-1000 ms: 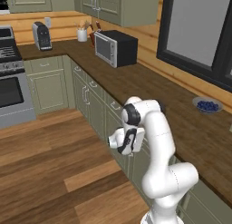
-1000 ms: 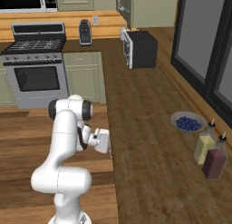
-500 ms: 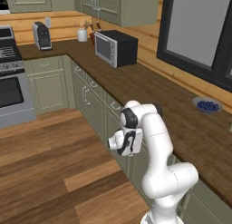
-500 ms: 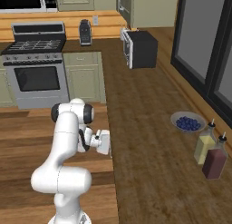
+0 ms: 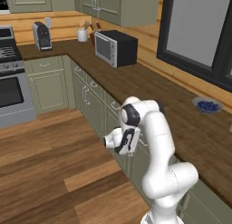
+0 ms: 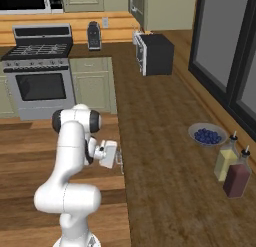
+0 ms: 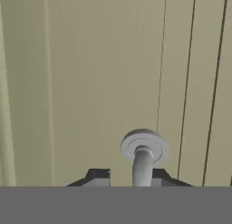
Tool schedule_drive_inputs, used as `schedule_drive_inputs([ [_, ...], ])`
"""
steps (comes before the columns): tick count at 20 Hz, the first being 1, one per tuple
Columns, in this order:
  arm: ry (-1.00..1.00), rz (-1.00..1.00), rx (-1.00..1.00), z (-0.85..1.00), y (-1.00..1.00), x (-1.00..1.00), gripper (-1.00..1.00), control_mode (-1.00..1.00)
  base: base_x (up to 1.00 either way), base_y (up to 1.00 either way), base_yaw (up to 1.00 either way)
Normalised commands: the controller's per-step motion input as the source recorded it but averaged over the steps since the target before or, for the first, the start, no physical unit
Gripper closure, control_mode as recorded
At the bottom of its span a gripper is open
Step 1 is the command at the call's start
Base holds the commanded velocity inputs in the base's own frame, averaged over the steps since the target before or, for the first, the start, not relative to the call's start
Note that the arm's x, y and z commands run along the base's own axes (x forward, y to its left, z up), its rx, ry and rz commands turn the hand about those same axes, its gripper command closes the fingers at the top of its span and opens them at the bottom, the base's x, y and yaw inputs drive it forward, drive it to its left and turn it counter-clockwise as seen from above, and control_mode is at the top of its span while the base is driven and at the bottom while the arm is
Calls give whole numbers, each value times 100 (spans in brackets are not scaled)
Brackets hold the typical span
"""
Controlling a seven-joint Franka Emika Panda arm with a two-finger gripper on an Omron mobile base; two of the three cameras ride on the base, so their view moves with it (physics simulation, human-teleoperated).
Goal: Take a straw from the drawer in front and place it inside the glass cup on the dining counter.
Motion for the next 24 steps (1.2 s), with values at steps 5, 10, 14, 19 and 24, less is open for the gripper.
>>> schedule_drive_inputs([
  [5, -1, 4, 5, 0, 95, -39, 100, -100, 0, 0, 0],
  [10, -1, 6, 6, 0, 100, -41, 100, -100, 0, 0, 0],
  [14, 0, 7, 8, 0, 100, -37, 100, -100, 0, 0, 0],
  [19, 0, 8, 12, 0, 100, -32, 100, -100, 0, 0, 0],
  [24, 1, 7, 20, 1, 87, -26, -100, -100, 0, 0, 0],
])
